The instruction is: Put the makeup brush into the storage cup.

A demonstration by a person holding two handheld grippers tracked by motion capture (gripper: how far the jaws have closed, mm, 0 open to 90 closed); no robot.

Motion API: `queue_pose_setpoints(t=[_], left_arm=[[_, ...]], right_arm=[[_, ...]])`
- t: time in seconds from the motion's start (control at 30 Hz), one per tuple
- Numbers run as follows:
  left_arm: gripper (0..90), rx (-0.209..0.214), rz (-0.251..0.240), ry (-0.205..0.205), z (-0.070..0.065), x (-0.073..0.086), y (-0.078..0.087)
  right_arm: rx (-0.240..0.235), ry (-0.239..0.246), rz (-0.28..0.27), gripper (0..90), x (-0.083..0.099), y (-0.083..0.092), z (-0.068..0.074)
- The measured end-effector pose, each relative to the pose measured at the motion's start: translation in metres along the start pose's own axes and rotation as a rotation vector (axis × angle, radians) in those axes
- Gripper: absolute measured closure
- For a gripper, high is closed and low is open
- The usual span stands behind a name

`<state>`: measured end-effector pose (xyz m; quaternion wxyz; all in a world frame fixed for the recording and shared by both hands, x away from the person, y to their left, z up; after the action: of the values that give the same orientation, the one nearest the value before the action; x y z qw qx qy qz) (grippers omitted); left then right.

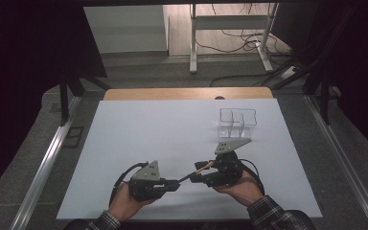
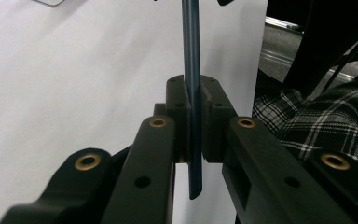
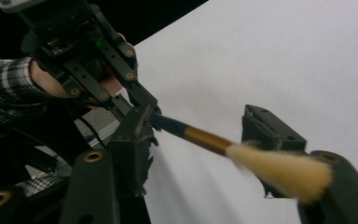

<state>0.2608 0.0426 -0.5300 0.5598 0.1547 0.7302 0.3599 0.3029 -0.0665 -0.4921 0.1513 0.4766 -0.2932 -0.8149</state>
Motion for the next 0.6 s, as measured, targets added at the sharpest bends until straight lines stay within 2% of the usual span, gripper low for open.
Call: queue_pose_setpoints(t=[0.4,0.5,0.6], left_arm=[[84.0,0.008,0.03,-0.021,-0.0017,0.0034,-0.0037],[83.4,-0.002,0.052,-0.032,-0.0008,0.0057,-0.0056],[80.7,-0.021,0.067,-0.014,0.0008,0.007,-0.0089]], right_arm=[[-0.072,-0.025,0.017,65.7,0.0028,-0.0006,0.001],[-0.11,-0.041,0.025,70.9,0.0036,-0.0007,0.0023],[-0.182,-0.059,0.025,81.7,0.0027,0.0002,0.0071]])
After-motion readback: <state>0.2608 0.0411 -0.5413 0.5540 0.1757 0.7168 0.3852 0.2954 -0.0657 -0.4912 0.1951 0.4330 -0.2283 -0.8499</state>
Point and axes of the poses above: each handheld gripper's, and its own axes: y roughly backward along the jaws, x roughly out of its underside, z roughly to its left, the point moved 10 cm from there along -y, roughly forward along the jaws, and after that the axes turned 8 degrees about z, right-handed, at the moved point
